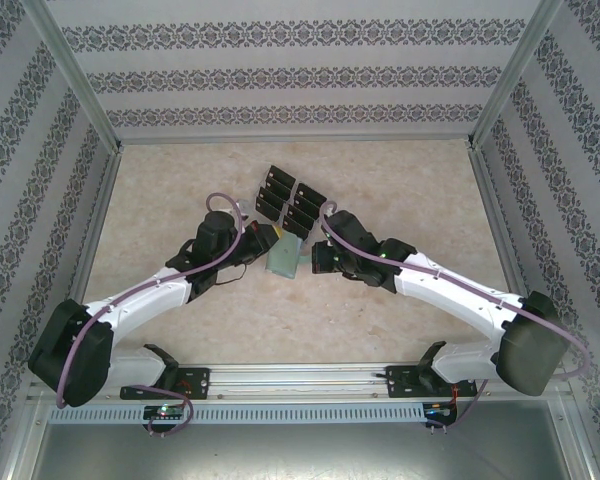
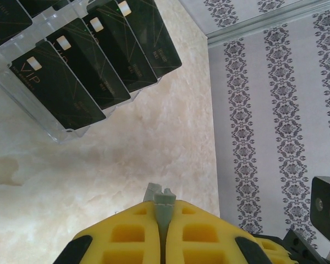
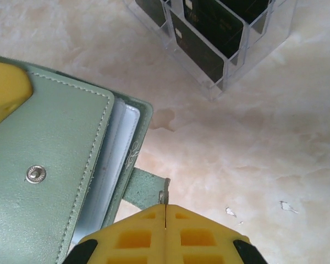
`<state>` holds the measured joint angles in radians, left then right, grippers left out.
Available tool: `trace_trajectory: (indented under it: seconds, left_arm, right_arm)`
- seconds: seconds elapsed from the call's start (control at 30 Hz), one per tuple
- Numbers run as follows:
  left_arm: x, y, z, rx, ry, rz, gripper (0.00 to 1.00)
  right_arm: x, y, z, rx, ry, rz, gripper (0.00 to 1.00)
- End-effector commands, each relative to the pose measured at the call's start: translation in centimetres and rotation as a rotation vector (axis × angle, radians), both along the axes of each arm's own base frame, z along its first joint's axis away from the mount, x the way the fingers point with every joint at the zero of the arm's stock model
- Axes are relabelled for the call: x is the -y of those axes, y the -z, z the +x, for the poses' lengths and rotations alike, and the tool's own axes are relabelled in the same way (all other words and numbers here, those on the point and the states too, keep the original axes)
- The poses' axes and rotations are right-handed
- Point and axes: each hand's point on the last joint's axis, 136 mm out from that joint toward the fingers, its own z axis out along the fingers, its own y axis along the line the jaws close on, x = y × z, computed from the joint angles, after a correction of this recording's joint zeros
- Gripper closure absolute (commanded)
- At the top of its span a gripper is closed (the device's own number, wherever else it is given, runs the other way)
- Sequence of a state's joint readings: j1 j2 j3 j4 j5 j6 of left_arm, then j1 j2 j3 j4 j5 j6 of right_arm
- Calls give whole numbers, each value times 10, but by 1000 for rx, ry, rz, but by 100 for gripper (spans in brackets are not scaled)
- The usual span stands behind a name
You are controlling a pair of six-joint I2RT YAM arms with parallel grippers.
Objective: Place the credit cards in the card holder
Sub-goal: Open the card holder at the bottom-center of the table.
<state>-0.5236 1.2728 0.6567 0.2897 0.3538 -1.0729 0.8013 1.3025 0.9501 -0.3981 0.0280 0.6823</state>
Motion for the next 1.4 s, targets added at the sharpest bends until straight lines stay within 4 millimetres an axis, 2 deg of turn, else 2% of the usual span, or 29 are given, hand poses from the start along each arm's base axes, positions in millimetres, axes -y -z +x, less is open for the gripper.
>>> trace_trajectory:
  seconds: [0.0, 0.13, 0.2, 0.43, 0.6, 0.73, 0.83, 1.07, 1.37]
  left_arm:
    - [-4, 15, -3, -15, -9, 24, 100]
    - [-16, 42, -10, -47, -42, 67, 100]
    - [-19, 57, -15, -72, -43, 83, 97]
    - [-32, 112, -29, -147, -51, 159, 71]
    - [-42, 136, -37, -178, -71, 200, 53]
    - [-53, 136, -42, -172, -81, 268, 37]
    - [-53, 125, -43, -153, -51, 303, 31]
    - [-59, 102, -45, -127, -33, 361, 21]
    - [-62, 104, -51, -153, -14, 403, 17]
  right_arm:
    - [-12, -1, -3, -24, -37, 65, 100]
    - [-27, 13, -9, -76, -87, 93, 100]
    - [-34, 20, -11, -88, -105, 91, 100]
    - [-50, 51, -17, -145, -108, 99, 100]
    - [-55, 65, -22, -174, -115, 96, 100]
    - [-57, 63, -26, -177, -120, 114, 100]
    - [-59, 51, -28, -158, -124, 142, 100]
    - [-74, 19, -26, -114, -147, 202, 100]
    - [-97, -1, -24, -100, -188, 236, 100]
